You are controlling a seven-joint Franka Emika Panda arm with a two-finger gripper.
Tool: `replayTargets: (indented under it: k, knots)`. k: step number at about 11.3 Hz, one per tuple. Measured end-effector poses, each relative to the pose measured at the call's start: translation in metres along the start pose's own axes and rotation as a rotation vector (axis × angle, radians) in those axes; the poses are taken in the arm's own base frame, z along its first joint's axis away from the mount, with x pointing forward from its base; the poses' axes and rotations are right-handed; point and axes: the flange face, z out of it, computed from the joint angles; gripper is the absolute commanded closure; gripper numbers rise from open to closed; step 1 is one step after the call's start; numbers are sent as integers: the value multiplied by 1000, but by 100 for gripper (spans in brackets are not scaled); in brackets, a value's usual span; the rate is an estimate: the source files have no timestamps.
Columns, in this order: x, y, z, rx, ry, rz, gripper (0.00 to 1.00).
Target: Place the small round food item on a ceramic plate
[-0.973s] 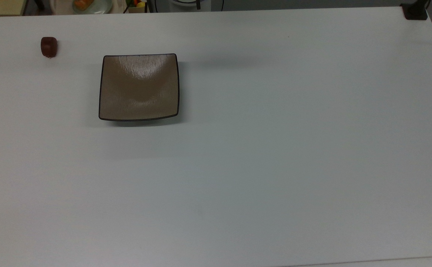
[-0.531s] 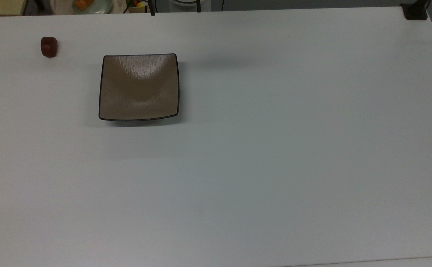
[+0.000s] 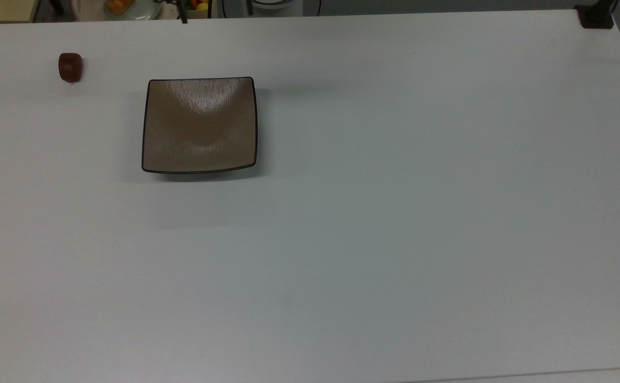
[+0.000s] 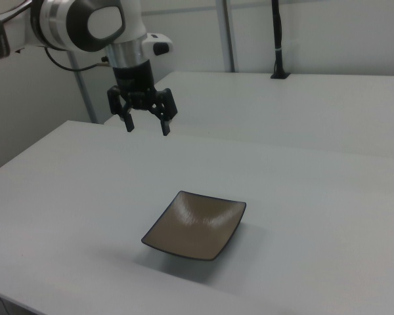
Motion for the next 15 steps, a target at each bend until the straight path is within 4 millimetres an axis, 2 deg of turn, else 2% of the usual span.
replayTargets:
  k: [3,6,10,13,15]
  knots:
    - [-8,19,-7,-4,11,31,0]
    - [-22,56,-9,-16,10,99,0]
    - [-56,129,21,-53,-76,140,0]
    - [-97,188,48,-14,-132,132,0]
    - [-122,220,71,1,-141,139,0]
